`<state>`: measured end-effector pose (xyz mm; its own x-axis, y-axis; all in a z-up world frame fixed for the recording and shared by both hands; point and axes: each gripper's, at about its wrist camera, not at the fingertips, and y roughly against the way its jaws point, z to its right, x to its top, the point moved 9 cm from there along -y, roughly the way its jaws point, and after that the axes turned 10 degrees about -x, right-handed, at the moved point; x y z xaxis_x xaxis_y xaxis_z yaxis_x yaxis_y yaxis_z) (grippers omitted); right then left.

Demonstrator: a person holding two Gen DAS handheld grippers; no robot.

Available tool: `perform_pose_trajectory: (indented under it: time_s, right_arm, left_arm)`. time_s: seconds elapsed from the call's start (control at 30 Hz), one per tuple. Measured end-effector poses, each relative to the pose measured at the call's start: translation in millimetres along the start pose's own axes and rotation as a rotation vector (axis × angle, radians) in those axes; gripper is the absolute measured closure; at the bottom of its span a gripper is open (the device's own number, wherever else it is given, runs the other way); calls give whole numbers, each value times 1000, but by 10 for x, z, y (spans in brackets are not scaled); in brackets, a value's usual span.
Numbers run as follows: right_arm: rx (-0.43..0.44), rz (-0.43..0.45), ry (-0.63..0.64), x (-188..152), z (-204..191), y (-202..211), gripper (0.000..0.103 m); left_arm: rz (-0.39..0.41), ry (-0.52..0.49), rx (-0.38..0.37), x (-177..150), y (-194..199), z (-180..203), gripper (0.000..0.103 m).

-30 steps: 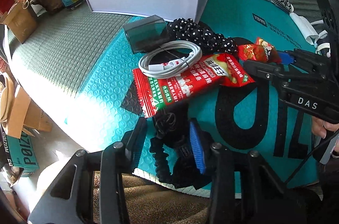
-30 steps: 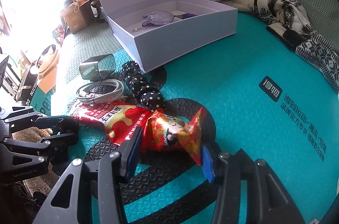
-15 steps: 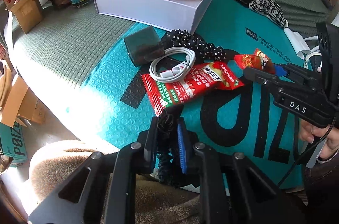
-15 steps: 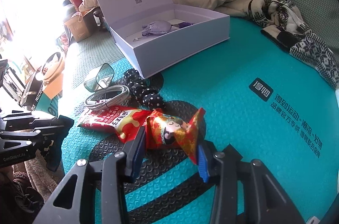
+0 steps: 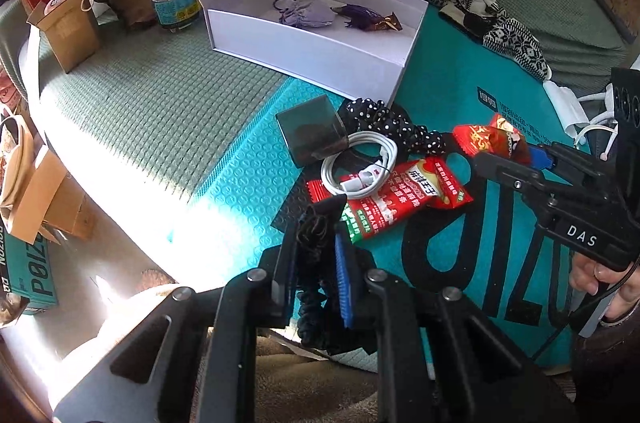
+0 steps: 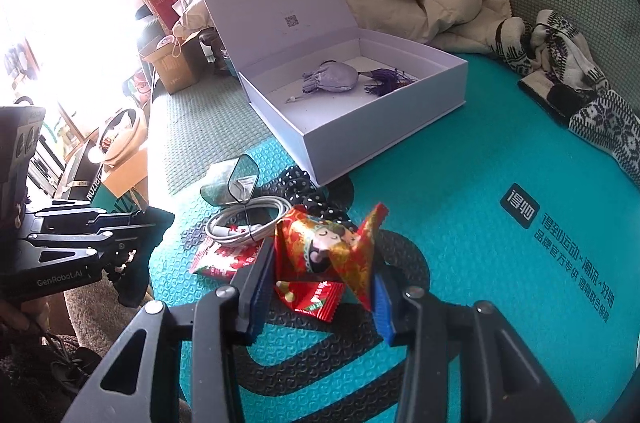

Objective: Organize objects
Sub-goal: 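Carry the scrunchie and red-gold candy over the white box with both tools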

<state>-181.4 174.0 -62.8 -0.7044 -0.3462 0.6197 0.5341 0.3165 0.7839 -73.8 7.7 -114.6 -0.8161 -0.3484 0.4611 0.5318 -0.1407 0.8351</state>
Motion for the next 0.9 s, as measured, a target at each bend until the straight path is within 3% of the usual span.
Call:
perform_pose_trajectory:
  time_s: [0.27,0.5,0.9]
  right_arm:
    - [5,29,-24,491,-135,-152,60]
    - [28,80,-19,929,-200,-272,60]
    - [-10,137,55,1632,-22,-457,60]
  left_arm:
    - [-5,-65,-67,527,-109,-173,87]
    - [30,-113,-67,1092,-120,-292,87]
    - [82,-142,-60,1967,-236,-421,87]
